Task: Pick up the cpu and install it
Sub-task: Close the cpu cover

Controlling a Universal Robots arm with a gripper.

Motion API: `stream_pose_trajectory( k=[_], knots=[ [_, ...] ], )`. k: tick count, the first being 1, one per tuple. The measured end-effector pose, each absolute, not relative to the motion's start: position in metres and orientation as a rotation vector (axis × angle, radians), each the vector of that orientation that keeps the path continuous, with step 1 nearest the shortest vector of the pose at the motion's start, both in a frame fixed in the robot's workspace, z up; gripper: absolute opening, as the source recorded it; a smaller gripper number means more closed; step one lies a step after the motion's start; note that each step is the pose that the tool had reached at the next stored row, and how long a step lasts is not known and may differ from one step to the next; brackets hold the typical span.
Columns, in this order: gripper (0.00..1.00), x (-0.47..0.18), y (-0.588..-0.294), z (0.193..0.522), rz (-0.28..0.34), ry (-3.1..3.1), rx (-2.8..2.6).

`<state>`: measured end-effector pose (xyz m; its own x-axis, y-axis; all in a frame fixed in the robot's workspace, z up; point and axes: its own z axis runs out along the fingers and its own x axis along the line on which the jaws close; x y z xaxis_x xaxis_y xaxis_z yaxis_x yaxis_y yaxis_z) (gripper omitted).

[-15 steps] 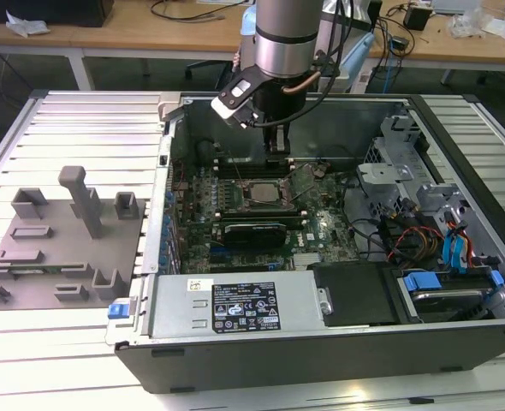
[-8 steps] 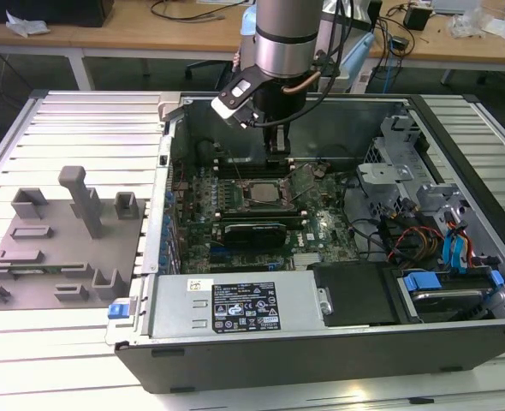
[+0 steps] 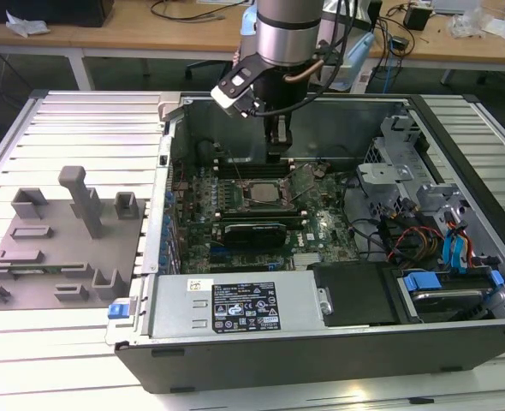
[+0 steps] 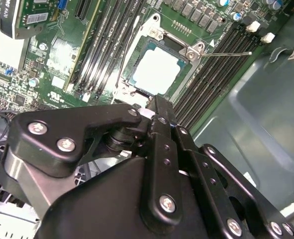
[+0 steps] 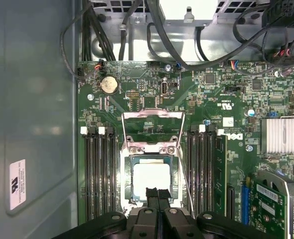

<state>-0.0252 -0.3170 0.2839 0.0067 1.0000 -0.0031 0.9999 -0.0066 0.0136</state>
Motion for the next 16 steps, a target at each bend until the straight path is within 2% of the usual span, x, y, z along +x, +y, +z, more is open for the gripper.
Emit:
stream_pose_trajectory(
  k=[16],
  knots=[
    [0.11, -0.025, -0.317, 0.299, 0.011, 2.206, 2.220]
  ],
)
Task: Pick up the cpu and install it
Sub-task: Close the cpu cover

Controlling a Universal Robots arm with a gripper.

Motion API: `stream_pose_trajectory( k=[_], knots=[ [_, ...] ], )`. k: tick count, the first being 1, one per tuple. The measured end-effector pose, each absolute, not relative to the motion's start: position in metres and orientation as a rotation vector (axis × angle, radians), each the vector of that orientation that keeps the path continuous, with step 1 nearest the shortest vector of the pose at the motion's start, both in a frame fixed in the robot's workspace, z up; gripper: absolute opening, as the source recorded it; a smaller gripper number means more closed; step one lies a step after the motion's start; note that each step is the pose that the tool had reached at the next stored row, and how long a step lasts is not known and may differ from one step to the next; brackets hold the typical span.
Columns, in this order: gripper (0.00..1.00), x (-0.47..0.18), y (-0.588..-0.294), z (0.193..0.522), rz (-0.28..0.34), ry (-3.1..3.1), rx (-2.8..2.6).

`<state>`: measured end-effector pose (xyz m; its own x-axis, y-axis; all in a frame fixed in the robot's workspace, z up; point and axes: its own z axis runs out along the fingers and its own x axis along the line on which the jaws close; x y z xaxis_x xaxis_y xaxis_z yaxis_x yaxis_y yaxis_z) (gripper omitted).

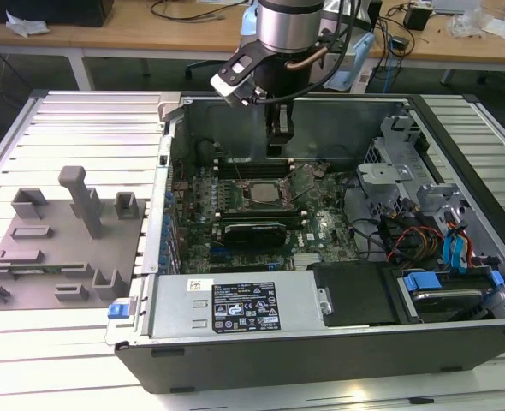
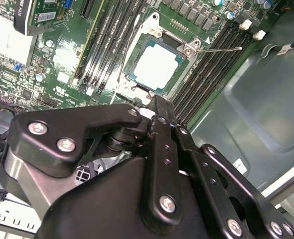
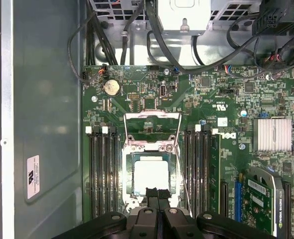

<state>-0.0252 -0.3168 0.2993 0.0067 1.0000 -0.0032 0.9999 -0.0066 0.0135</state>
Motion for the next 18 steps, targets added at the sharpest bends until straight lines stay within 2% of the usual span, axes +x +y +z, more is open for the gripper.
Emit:
stream_pose_trajectory(
  k=[18],
  knots=[
    [0.11, 0.015, -0.317, 0.299, 0.011, 2.206, 2.220]
  ],
)
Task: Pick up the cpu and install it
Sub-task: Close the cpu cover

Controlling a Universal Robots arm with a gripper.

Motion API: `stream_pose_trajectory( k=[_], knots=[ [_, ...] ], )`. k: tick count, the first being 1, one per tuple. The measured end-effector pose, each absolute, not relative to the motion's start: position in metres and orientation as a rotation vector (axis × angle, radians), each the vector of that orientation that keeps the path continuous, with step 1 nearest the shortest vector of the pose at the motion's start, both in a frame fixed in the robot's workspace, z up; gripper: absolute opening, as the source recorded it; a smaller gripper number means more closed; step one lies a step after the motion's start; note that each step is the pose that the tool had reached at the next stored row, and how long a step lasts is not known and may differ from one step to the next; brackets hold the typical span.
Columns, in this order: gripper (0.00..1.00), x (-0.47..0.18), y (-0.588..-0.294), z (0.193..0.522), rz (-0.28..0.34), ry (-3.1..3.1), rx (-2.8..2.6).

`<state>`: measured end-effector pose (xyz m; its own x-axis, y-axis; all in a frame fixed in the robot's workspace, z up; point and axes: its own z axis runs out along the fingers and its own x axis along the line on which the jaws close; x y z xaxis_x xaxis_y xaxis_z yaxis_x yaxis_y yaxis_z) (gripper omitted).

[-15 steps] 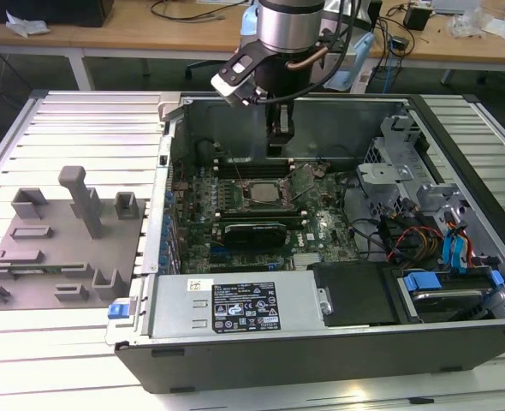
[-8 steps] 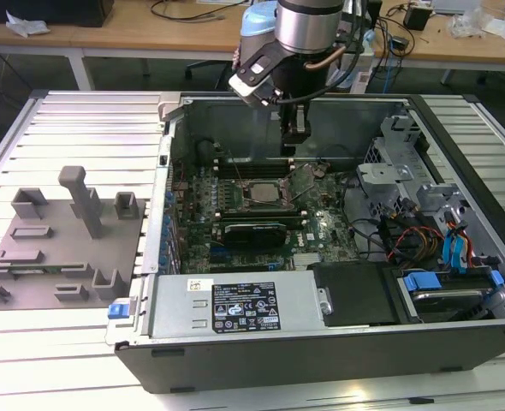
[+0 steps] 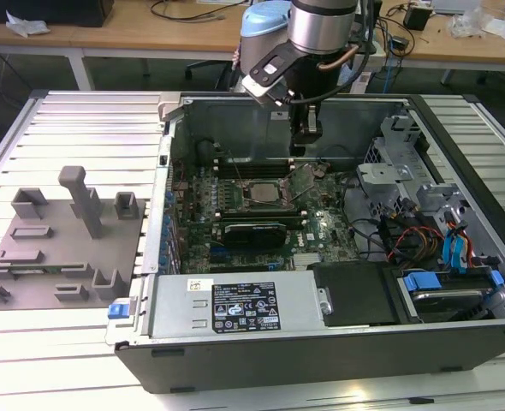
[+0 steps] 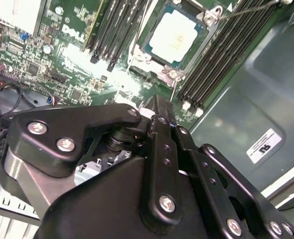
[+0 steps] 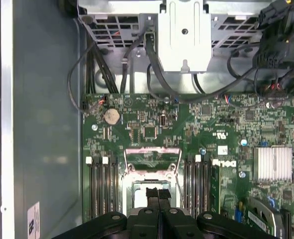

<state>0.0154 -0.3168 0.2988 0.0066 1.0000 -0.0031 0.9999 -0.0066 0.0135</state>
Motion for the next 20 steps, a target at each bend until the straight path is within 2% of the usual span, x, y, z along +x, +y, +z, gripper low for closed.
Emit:
stream_pose_trajectory(
  k=[20],
  knots=[
    [0.11, 0.049, -0.317, 0.298, 0.011, 2.206, 2.220]
  ],
)
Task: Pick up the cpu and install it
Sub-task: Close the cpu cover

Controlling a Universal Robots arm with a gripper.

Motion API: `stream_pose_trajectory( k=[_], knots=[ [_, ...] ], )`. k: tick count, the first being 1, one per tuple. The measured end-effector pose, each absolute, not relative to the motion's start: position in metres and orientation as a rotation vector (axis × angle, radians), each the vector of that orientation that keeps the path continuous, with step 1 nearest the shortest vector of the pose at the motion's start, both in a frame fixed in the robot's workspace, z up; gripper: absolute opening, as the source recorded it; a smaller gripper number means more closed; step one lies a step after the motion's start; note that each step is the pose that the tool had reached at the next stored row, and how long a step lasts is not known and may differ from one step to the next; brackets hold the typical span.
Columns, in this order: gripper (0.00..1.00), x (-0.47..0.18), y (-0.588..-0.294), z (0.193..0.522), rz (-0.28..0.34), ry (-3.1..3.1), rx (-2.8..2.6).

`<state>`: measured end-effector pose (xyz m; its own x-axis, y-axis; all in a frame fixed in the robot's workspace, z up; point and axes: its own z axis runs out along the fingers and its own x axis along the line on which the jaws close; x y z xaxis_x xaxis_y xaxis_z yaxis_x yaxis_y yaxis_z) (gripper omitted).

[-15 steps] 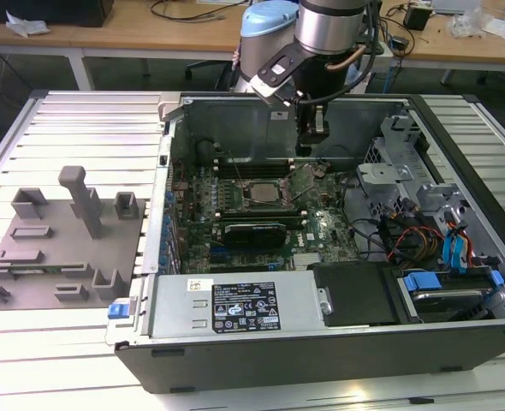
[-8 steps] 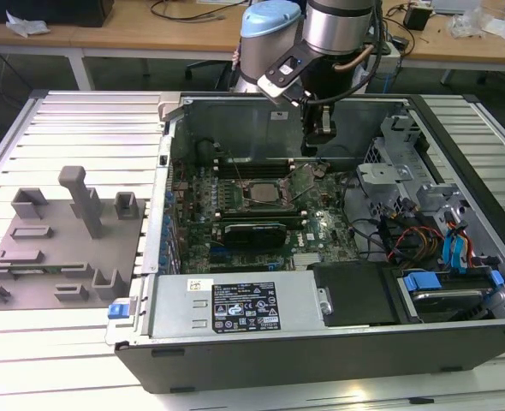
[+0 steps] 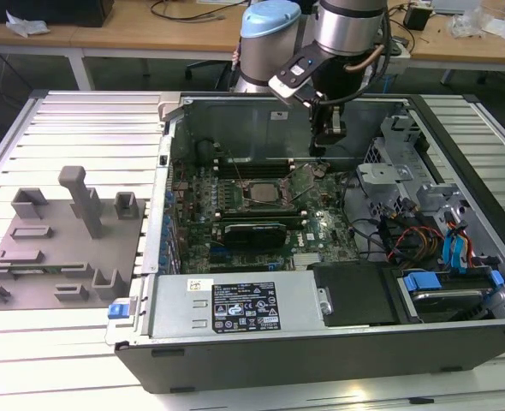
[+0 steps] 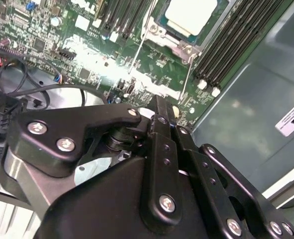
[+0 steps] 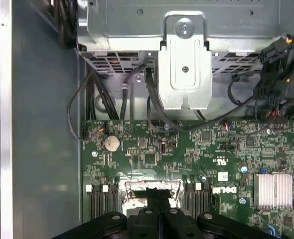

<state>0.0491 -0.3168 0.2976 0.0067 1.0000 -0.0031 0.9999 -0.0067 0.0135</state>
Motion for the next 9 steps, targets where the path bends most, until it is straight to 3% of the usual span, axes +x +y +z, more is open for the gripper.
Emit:
stream_pose_trajectory(
  k=[9],
  knots=[
    [0.11, 0.0536, -0.3168, 0.2892, 0.007, 2.208, 2.222]
  ],
)
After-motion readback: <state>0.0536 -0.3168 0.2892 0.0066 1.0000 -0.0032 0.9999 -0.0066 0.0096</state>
